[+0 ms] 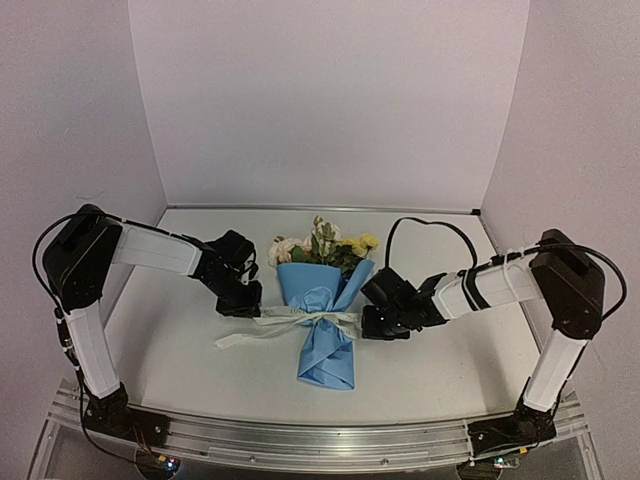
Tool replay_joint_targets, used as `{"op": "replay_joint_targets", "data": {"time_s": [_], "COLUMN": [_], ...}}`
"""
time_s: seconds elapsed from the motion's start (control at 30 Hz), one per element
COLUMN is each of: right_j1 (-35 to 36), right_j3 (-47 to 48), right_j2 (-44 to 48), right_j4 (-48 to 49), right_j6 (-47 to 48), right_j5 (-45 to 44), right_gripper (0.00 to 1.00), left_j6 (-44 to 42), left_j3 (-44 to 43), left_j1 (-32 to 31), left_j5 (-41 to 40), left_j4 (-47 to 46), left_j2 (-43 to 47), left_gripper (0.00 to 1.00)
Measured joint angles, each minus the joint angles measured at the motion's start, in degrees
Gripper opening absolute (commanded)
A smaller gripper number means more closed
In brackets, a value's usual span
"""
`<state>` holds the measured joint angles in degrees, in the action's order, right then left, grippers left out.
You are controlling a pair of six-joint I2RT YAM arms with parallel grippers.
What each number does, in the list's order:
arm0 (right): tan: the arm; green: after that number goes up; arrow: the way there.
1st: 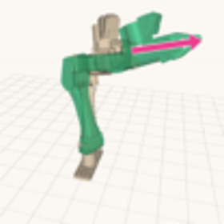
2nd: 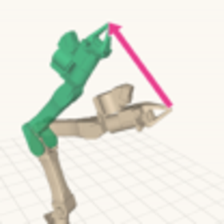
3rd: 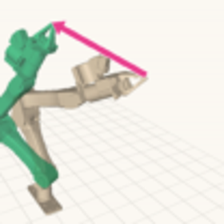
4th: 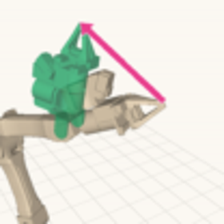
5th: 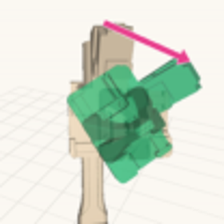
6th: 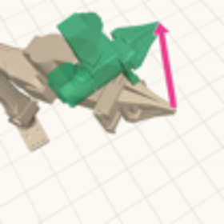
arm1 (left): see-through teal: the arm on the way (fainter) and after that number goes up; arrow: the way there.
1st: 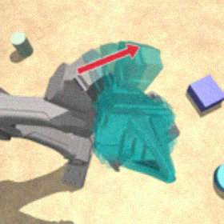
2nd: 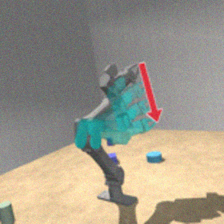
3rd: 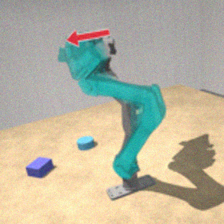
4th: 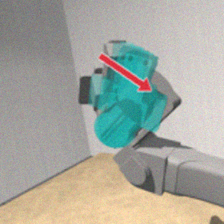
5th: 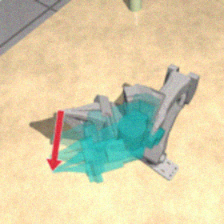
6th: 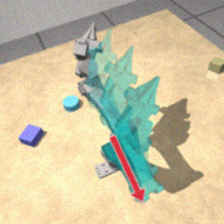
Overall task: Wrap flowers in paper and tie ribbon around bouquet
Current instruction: Tie the half-tied ribbon around the folded bouquet.
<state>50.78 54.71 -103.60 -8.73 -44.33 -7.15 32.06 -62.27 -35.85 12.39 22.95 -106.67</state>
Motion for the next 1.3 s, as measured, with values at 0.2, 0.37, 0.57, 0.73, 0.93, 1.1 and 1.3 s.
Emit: {"op": "replay_joint_targets", "data": {"time_s": [0.2, 0.37, 0.57, 0.73, 0.93, 1.1, 1.3], "right_j1": [0.18, 0.54, 0.81, 1.52, 2.03, 1.98, 1.34], "right_j3": [-0.89, -0.89, -1.53, -4.13, -7.64, -6.0, -2.14], "right_j2": [5.19, 7.7, 7.75, 8.28, 9.03, 10.88, 12.85], "right_j4": [-3.07, -5.41, -6.27, -3.49, 0.62, -2.67, -10.31], "right_j6": [-1.14, -1.71, -2.09, -3.19, -5.1, -4.03, 0.38], "right_j5": [-1.14, -2.13, -2.3, -2.26, -1.49, -1.03, 1.71], "right_gripper": [0.0, 0.0, 0.0, 0.0, 0.0, 0.44, 0.98], "left_j6": [0.93, 1.0, 1.31, 2.8, 4.25, 3.88, 2.36], "left_j3": [0.05, 0.16, 2.13, 7.56, 12.05, 12.44, 11.06], "left_j1": [1.41, 1.93, 2.53, 4.66, 6.34, 7.72, 10.51], "left_j5": [-2.07, -2.57, -1.83, 2.51, 7.42, 8.5, 6.13], "left_j4": [-0.03, -0.67, -2.55, -7.09, -11.24, -11.62, -7.07], "left_j2": [2.64, 4.61, 6.04, 7.91, 8.64, 10.07, 14.35], "left_gripper": [0.0, 0.0, 0.0, 0.0, 0.0, 0.25, 0.81]}}
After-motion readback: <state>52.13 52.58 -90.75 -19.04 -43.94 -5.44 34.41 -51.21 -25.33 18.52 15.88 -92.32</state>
